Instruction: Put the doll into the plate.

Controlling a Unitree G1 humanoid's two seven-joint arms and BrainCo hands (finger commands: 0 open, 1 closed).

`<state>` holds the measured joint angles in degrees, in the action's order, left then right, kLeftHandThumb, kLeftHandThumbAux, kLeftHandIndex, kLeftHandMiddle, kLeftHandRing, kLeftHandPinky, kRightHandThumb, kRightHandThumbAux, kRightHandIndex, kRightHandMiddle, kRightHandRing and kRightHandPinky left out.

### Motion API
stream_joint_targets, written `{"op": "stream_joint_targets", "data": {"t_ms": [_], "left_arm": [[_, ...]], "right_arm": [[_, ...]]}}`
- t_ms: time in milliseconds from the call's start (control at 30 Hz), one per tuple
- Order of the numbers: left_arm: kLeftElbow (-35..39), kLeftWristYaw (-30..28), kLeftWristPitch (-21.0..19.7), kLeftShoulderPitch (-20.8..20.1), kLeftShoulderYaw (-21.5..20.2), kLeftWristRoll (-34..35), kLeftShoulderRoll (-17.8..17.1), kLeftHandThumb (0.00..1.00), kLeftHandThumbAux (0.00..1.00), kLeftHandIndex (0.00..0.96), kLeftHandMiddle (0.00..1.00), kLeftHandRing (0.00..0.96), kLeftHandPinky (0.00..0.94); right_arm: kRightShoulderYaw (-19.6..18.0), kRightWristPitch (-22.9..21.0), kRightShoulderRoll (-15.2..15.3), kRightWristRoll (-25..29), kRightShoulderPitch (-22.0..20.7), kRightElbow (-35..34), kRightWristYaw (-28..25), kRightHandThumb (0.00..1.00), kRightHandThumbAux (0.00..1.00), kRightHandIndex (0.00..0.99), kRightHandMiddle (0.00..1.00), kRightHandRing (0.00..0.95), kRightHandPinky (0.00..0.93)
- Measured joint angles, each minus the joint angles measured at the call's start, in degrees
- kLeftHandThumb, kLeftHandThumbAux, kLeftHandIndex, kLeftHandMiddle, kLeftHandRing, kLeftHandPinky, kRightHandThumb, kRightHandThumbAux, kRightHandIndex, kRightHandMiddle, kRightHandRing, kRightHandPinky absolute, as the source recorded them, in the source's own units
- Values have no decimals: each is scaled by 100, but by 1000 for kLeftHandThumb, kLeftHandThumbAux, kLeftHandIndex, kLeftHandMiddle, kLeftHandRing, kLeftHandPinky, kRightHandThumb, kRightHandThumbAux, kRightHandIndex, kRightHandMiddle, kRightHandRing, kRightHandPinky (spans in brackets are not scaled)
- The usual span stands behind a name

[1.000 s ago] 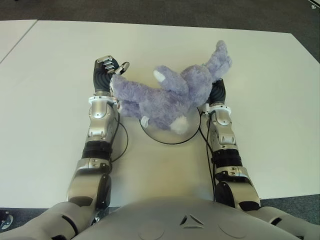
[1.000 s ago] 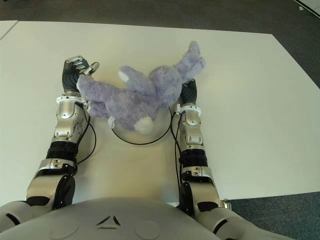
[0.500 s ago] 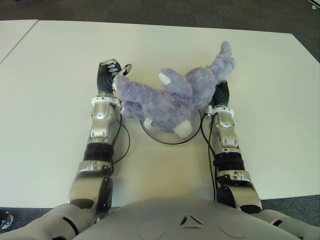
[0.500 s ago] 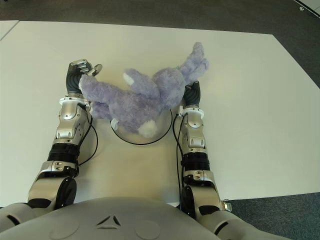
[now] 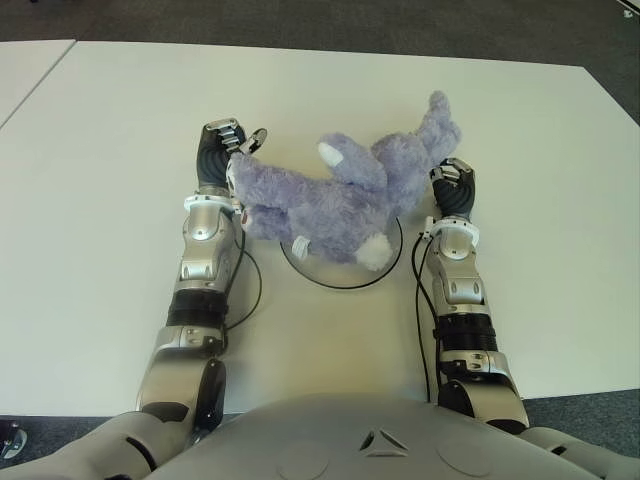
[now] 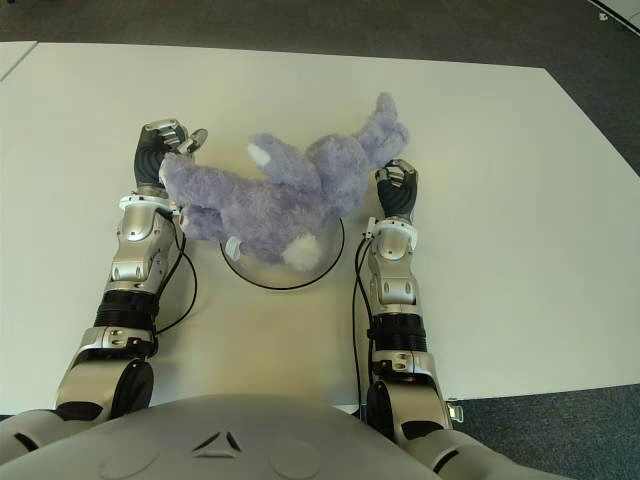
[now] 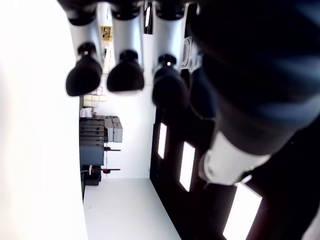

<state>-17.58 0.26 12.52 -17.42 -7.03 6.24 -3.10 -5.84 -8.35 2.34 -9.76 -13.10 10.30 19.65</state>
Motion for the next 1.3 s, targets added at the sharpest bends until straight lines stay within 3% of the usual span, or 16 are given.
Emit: {"op": "stream_joint_targets", "data": {"t_ms": [367,700,1100,1300], "left_arm": [[183,-6,-95,66,90,4,16,235,819,741,818,815,740],[235,-6,-115,91,131,8,45,253,827,734,813,810,741],[385,-6,-196,145,134,18,88,273,822,737,818,817,753],[430,-8,-199,190,134,52,93,274,816,738,821,820,759]], "right_arm": [[38,-528,-8,-623,164,-331,568,709,717,439,910,890,878],[115,-439,123,-906,187,-250,661,710,716,440,900,888,873],[34,-303,176,-739,246,-301,378,710,716,439,923,900,891],[-81,-258,122,-374,323,-435,66,710,716,439,909,890,871]]}}
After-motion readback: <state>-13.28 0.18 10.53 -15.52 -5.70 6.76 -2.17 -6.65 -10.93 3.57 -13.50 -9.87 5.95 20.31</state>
